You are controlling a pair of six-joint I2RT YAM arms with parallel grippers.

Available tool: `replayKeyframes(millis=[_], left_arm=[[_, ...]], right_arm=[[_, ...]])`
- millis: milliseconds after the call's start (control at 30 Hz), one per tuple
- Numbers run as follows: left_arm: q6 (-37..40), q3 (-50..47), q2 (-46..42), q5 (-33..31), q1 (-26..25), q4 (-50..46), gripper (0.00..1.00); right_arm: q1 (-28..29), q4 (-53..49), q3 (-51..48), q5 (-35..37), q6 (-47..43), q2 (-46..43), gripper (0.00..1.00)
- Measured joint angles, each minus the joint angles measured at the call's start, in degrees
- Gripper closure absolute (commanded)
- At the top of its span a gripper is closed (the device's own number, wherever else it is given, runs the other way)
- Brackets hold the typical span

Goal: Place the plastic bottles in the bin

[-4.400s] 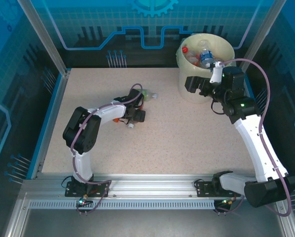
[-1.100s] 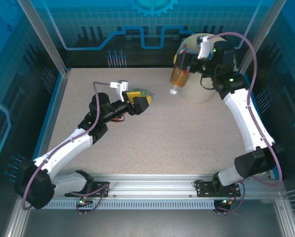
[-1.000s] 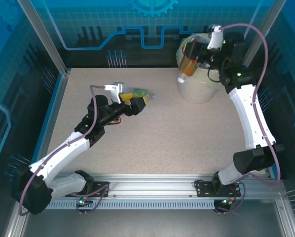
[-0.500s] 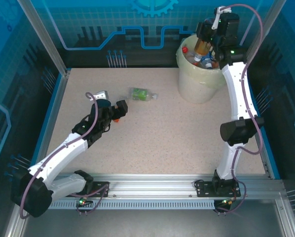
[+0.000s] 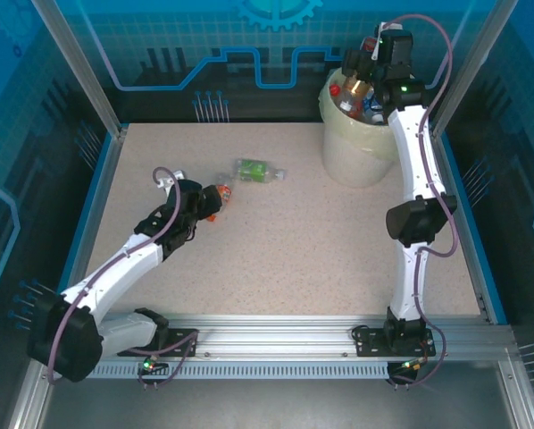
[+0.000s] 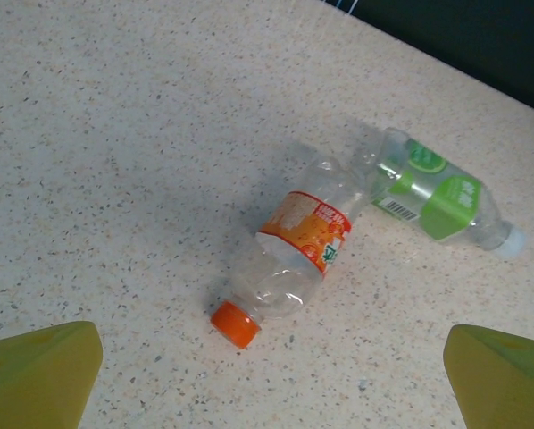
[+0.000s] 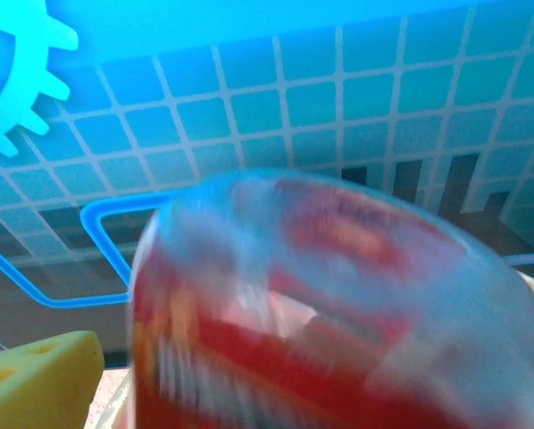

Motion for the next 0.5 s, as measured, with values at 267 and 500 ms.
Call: replayKeyframes(millis=[267, 500], left_arm=[[-0.1, 1.4, 4.3, 1.1, 0.2, -1.2, 0.01], [0.0, 3.3, 6.5, 2.0, 0.6, -1.4, 0.01]], right_arm=[[-0.9, -3.1, 0.2, 1.9, 0.4, 0.0, 0.00], [-1.4, -3.8, -2.8, 2.3, 1.0, -0.5, 0.00]])
